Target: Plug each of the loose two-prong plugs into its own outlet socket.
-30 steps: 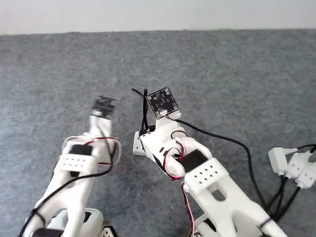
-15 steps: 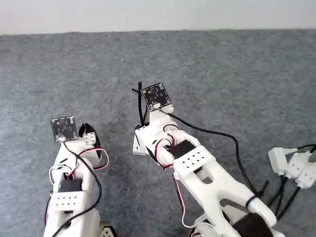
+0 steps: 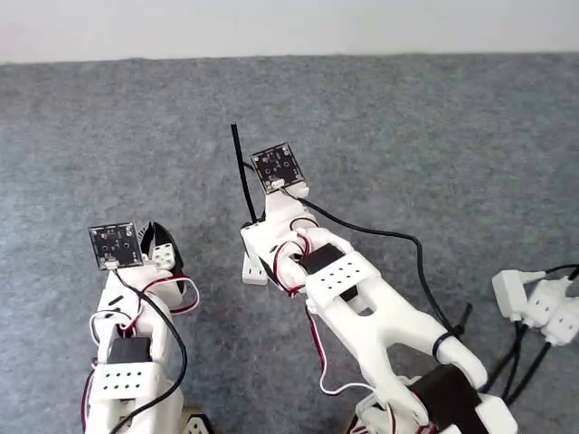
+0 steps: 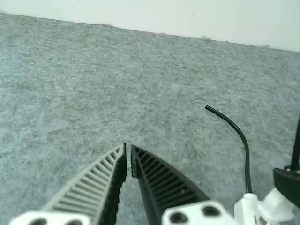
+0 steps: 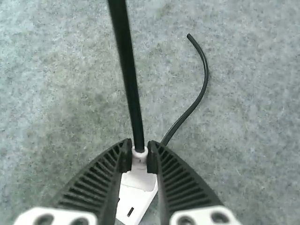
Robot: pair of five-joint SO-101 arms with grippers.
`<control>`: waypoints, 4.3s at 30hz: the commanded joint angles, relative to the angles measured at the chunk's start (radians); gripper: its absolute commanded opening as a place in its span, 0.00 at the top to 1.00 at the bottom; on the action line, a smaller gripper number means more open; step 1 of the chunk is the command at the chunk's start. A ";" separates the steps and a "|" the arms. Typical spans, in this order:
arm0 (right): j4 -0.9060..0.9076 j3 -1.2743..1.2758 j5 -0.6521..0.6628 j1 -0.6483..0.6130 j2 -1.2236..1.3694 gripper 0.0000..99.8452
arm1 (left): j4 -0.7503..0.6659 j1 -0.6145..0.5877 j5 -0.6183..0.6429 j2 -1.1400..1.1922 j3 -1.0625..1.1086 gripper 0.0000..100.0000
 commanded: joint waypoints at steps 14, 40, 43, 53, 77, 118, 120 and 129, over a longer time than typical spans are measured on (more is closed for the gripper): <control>-0.056 -0.055 -0.011 0.036 0.007 0.99 | 0.015 0.000 0.006 -0.015 -0.018 0.99; -0.068 0.021 -0.006 0.018 0.005 0.99 | 0.112 0.028 -0.037 -0.015 -0.038 0.99; -0.081 0.044 -0.006 0.024 -0.012 0.99 | 0.132 0.044 -0.037 -0.015 -0.038 0.99; -0.058 0.044 0.005 0.035 -0.035 0.99 | 0.232 0.055 -0.092 -0.015 -0.068 0.99; 0.384 0.069 0.187 0.085 -0.507 0.99 | 0.384 0.052 -0.206 0.663 -0.499 0.99; 0.458 -0.307 0.178 0.487 0.288 0.91 | 0.394 0.052 -0.210 0.591 -0.458 0.98; 0.464 -0.327 0.178 0.489 0.309 0.91 | 0.394 0.052 -0.210 0.591 -0.458 0.98; 0.478 -0.359 0.178 0.498 0.329 0.91 | 0.396 0.051 -0.210 0.591 -0.458 0.98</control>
